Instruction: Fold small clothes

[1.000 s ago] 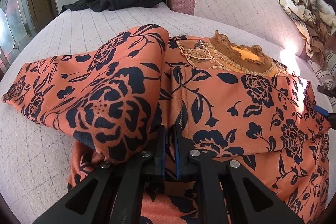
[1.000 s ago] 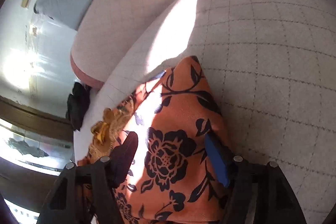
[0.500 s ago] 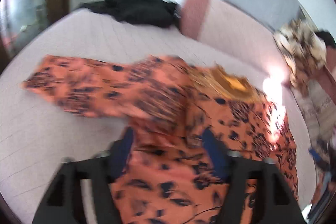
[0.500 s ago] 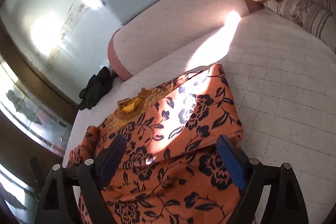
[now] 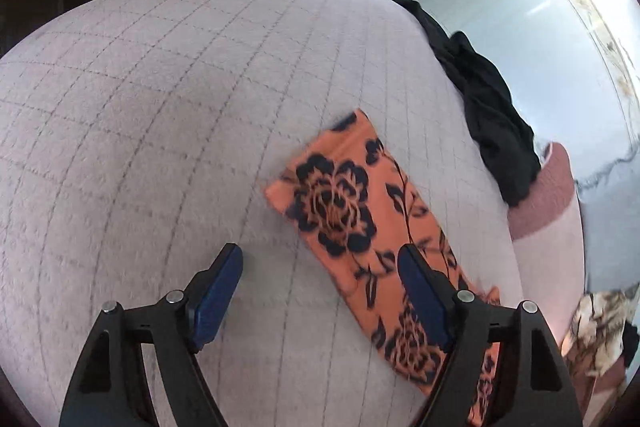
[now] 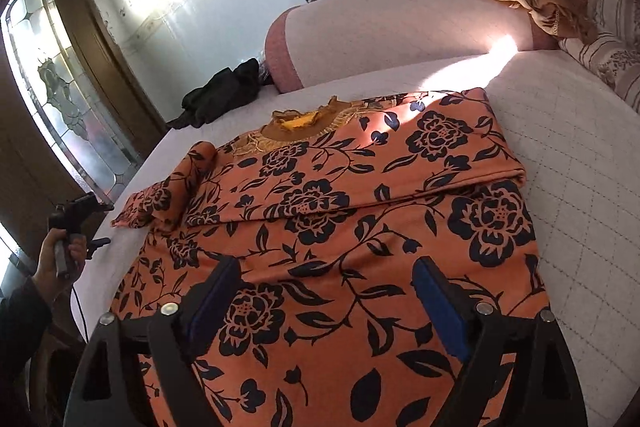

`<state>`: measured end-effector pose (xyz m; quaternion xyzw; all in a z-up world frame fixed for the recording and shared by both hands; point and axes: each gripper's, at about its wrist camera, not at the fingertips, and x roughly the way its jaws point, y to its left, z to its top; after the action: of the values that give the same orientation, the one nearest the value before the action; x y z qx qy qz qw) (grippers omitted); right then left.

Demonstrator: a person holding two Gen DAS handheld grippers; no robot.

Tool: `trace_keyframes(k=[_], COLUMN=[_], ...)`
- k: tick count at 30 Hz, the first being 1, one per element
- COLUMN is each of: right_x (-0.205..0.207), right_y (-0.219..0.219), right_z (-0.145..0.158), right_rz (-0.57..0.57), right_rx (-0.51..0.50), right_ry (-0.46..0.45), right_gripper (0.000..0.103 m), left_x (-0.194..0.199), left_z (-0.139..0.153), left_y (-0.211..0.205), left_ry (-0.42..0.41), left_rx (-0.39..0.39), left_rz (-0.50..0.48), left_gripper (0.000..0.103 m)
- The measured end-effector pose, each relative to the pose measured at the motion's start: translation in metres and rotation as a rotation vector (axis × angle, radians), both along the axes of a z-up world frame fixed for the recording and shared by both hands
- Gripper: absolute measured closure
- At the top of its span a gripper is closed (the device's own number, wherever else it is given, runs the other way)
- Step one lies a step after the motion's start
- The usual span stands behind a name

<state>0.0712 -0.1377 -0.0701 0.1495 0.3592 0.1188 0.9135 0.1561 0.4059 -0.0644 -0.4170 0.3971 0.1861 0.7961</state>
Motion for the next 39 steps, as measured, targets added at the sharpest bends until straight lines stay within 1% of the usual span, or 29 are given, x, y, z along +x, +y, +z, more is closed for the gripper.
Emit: trace_keyframes(k=[1, 2, 3, 4, 5, 6, 7, 9, 10, 12, 13, 15, 16, 18, 20, 21, 23, 25, 26, 28, 30, 32, 33, 34, 35, 36, 37, 38, 39], right_x=[0.001, 0.002, 0.003, 0.003, 0.004, 0.005, 0.005, 0.005, 0.005, 0.003, 0.003, 0.002, 0.001, -0.001, -0.003, -0.004, -0.006, -0.009, -0.01, -0.013, -0.015, -0.017, -0.018, -0.018, -0.018, -0.018, -0.018, -0.018, -0.019], right_y=[0.0, -0.001, -0.003, -0.005, -0.007, -0.009, -0.011, -0.015, -0.016, -0.019, -0.021, -0.024, -0.026, -0.031, -0.037, -0.04, -0.046, -0.052, -0.055, -0.063, -0.071, -0.078, -0.082, -0.084, -0.087, -0.089, -0.092, -0.094, -0.096], right_z=[-0.002, -0.003, -0.004, -0.004, -0.004, -0.004, -0.004, -0.003, -0.001, 0.001, 0.002, 0.003, 0.004, 0.006, 0.007, 0.008, 0.009, 0.012, 0.013, 0.015, 0.016, 0.016, 0.016, 0.016, 0.016, 0.016, 0.016, 0.016, 0.015], right_rz=[0.001, 0.0, -0.004, -0.01, -0.015, -0.022, -0.028, -0.037, -0.042, -0.047, -0.05, -0.059, -0.06, -0.066, -0.08, -0.088, -0.1, -0.112, -0.118, -0.133, -0.148, -0.164, -0.171, -0.18, -0.188, -0.195, -0.201, -0.208, -0.213], right_rx=[-0.001, 0.002, 0.008, 0.017, 0.026, 0.034, 0.043, 0.062, 0.067, 0.079, 0.088, 0.108, 0.126, 0.156, 0.181, 0.198, 0.229, 0.25, 0.261, 0.288, 0.319, 0.345, 0.356, 0.366, 0.376, 0.384, 0.391, 0.398, 0.405], right_ry=[0.003, 0.005, 0.006, 0.006, 0.006, 0.007, 0.005, 0.0, -0.005, -0.017, -0.019, -0.023, -0.026, -0.031, -0.034, -0.035, -0.042, -0.054, -0.059, -0.068, -0.073, -0.075, -0.074, -0.075, -0.076, -0.076, -0.077, -0.077, -0.078], right_gripper=[0.013, 0.013, 0.013, 0.013, 0.013, 0.013, 0.013, 0.013, 0.013, 0.013, 0.013, 0.013, 0.013, 0.013, 0.013, 0.013, 0.013, 0.013, 0.013, 0.013, 0.013, 0.013, 0.013, 0.013, 0.013, 0.013, 0.013, 0.013, 0.013], left_x=[0.005, 0.011, 0.017, 0.023, 0.027, 0.03, 0.032, 0.035, 0.036, 0.037, 0.036, 0.036, 0.035, 0.032, 0.03, 0.029, 0.029, 0.033, 0.037, 0.042, 0.05, 0.059, 0.068, 0.073, 0.061, 0.062, 0.058, 0.039, 0.032], left_z=[0.002, 0.004, 0.002, -0.002, -0.006, -0.01, -0.011, -0.009, -0.003, 0.02, 0.039, 0.084, 0.112, 0.157, 0.203, 0.223, 0.251, 0.264, 0.265, 0.256, 0.234, 0.205, 0.187, 0.164, 0.14, 0.116, 0.098, 0.088, 0.081], left_y=[0.001, 0.0, 0.0, 0.001, 0.003, 0.004, 0.005, 0.006, 0.004, -0.003, -0.013, -0.043, -0.065, -0.106, -0.158, -0.188, -0.243, -0.305, -0.333, -0.385, -0.437, -0.478, -0.495, -0.515, -0.53, -0.534, -0.531, -0.514, -0.499], left_ry=[0.001, 0.004, 0.007, 0.021, 0.039, 0.075, 0.098, 0.1, 0.1, 0.081, 0.055, -0.019, -0.076, -0.178, -0.286, -0.341, -0.424, -0.472, -0.485, -0.486, -0.463, -0.428, -0.393, -0.32, -0.248, -0.171, -0.123, -0.117, -0.119], left_rx=[0.027, 0.039, 0.025, 0.0, -0.01, 0.003, 0.013, 0.006, 0.021, 0.1, 0.156, 0.292, 0.351, 0.421, 0.483, 0.501, 0.524, 0.516, 0.509, 0.499, 0.47, 0.447, 0.438, 0.439, 0.438, 0.438, 0.43, 0.424, 0.434], left_rz=[0.0, -0.009, -0.019, -0.023, -0.019, -0.01, -0.003, 0.006, 0.004, 0.0, -0.016, -0.072, -0.112, -0.186, -0.273, -0.325, -0.419, -0.543, -0.596, -0.688, -0.791, -0.887, -0.947, -1.016, -1.074, -1.115, -1.132, -1.131, -1.12], left_gripper=[0.025, 0.029, 0.042, 0.06, 0.071, 0.092, 0.098, 0.099, 0.099, 0.099, 0.099, 0.099, 0.099, 0.099, 0.099, 0.099, 0.099, 0.099, 0.099, 0.099, 0.099, 0.099, 0.094, 0.079, 0.068, 0.061, 0.061, 0.061, 0.061])
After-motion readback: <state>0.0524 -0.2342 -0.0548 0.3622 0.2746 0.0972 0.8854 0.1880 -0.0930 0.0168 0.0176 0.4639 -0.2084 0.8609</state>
